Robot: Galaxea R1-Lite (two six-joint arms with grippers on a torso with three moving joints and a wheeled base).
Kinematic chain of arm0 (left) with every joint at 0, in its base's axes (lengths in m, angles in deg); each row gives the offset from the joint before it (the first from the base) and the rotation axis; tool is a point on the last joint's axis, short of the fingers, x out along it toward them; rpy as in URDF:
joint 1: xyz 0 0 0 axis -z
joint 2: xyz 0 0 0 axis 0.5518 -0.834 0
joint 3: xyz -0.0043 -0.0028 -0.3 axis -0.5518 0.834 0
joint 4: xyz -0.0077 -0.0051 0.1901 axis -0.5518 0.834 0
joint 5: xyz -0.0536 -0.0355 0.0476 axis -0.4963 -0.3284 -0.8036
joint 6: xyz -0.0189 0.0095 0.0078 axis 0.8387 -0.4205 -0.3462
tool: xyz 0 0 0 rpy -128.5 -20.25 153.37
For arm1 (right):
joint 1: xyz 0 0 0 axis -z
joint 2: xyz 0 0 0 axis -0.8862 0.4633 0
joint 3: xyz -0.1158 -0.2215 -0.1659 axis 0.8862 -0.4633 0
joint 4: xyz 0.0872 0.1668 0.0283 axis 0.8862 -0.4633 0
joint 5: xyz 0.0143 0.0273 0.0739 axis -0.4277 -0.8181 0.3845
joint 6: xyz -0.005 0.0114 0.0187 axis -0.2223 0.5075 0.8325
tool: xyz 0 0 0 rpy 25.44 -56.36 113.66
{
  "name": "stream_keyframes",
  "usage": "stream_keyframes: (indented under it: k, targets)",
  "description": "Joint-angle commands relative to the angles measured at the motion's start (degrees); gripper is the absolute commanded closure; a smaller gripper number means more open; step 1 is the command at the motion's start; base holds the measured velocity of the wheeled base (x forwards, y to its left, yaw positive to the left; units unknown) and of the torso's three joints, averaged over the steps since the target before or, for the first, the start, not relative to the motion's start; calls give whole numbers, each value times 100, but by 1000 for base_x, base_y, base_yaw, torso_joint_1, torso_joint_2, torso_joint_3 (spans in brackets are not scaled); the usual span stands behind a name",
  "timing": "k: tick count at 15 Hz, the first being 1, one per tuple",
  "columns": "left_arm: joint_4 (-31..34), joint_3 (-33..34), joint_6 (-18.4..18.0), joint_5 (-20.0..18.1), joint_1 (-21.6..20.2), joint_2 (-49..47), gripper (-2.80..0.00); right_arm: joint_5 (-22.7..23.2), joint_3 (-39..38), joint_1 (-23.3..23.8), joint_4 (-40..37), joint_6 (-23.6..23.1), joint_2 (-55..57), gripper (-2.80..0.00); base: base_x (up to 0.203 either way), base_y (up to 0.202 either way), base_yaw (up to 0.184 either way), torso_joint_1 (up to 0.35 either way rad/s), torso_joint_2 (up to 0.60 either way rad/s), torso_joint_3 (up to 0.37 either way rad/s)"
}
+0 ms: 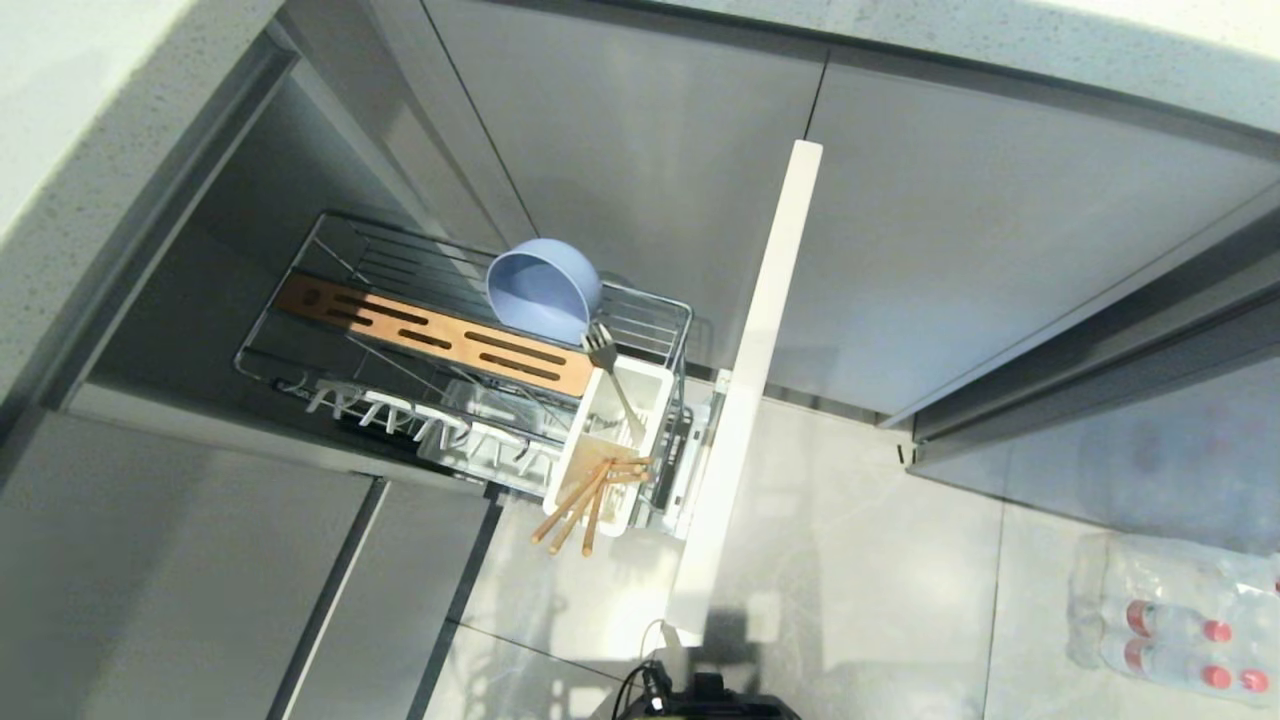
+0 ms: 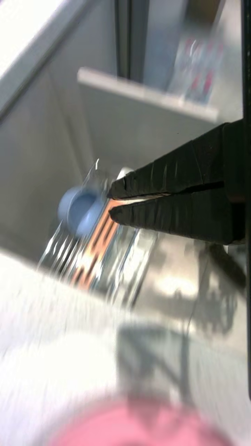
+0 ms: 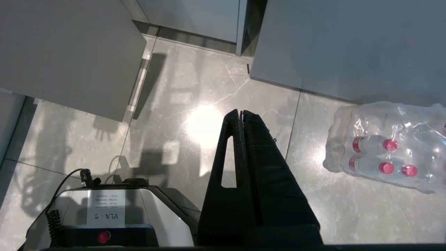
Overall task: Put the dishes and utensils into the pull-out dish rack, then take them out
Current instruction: Pick up the spoon and place it in the cupboard
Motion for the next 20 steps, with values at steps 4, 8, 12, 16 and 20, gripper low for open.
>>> stream_keyframes:
  k: [4, 8, 12, 16, 20]
  targets:
    - [-203, 504, -954, -314, -2089, 228, 0, 0, 0, -5, 0, 6, 2, 0, 0, 0, 0, 0, 0, 0]
    - [-755, 917, -1404, -826, -3926, 242, 0, 0, 0, 3, 0, 1, 2, 0, 0, 0, 0, 0, 0, 0]
    - [-952, 528, -233, -1054, -4993, 134, 0, -4, 0, -5, 0, 1, 2, 0, 0, 0, 0, 0, 0, 0]
    - [-960, -127, 1336, -156, -5028, -208, 0, 0, 0, 0, 0, 6, 2, 0, 0, 0, 0, 0, 0, 0]
    - [-748, 35, 2720, 929, -5017, -473, 0, 0, 0, 4, 0, 1, 2, 0, 0, 0, 0, 0, 0, 0]
